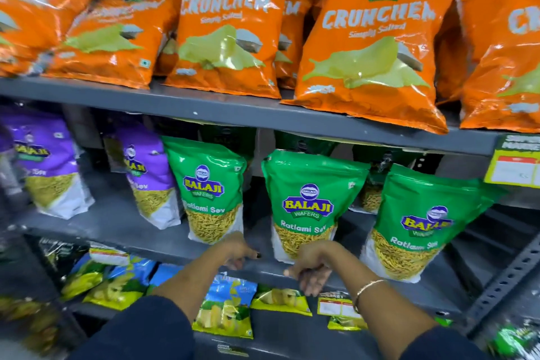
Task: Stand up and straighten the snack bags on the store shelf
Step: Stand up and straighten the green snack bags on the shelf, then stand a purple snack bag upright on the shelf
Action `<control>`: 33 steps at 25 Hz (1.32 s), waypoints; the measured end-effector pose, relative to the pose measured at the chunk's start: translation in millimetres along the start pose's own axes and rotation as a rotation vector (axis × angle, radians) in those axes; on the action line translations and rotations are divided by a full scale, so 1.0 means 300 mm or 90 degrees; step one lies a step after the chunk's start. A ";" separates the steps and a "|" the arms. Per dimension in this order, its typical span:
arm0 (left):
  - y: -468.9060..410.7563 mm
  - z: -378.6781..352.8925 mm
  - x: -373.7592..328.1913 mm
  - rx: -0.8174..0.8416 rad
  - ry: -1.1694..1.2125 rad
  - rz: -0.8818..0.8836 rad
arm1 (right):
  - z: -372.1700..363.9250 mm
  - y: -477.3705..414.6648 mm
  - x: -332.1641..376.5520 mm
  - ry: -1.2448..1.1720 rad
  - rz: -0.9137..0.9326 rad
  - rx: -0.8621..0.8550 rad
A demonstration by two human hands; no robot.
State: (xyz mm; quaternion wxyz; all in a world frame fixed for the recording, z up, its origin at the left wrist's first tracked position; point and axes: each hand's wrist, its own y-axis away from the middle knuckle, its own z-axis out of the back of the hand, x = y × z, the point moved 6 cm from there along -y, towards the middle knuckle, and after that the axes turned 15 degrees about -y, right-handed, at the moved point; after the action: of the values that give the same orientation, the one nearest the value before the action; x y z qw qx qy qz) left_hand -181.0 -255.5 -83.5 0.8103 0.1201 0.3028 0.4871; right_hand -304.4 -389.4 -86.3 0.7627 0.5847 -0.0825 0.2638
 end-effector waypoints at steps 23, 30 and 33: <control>-0.200 0.332 0.470 -0.142 0.204 -0.191 | -0.047 0.407 0.894 0.122 0.453 -0.811; -0.171 0.352 0.522 -0.019 0.055 -0.170 | -0.338 0.412 0.933 0.326 0.794 -0.932; -0.137 0.380 0.702 0.230 0.060 -0.028 | -0.515 0.142 0.978 0.269 0.571 -0.543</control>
State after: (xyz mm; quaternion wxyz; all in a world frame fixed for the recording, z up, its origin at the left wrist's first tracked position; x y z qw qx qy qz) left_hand -10.2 -83.0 -92.6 0.7708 0.2337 0.4256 0.4124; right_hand -105.3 -147.6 30.5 0.7436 0.0756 -0.2641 0.6096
